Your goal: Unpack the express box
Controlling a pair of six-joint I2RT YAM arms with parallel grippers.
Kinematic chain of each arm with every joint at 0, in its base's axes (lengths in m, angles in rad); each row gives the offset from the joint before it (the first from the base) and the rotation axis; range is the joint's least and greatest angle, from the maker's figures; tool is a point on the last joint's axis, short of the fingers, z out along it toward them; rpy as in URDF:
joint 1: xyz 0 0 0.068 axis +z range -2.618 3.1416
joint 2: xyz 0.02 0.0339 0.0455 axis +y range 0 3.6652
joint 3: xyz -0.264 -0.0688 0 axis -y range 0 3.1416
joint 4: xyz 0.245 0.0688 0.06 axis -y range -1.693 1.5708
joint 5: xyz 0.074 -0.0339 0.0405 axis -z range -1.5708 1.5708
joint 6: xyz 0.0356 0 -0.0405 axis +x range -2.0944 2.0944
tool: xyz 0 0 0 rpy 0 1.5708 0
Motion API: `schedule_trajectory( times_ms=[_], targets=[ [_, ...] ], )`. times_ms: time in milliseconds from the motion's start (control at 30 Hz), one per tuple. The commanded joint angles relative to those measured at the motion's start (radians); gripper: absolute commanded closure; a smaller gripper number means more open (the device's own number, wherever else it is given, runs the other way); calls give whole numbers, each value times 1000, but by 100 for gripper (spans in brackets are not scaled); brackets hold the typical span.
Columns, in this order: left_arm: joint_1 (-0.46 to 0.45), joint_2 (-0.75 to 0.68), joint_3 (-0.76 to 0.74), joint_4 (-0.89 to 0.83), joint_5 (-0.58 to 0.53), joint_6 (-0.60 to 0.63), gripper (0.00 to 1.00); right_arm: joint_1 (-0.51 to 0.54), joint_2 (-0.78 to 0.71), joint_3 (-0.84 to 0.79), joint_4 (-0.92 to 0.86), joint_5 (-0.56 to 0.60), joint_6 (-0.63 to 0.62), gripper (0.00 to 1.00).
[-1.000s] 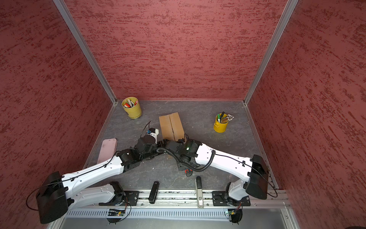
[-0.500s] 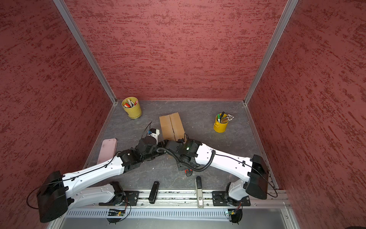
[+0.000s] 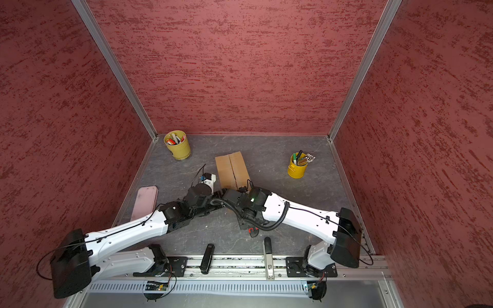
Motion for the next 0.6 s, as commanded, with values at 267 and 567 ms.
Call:
schedule_trajectory(
  times_ms=[267,567],
  targets=[
    [-18,10,18,62,27,7,13,5,27,51,53,-51,-40,100],
    [-18,13,15,67,29,7,12,6,37,61,51,-60,-46,100]
  ],
)
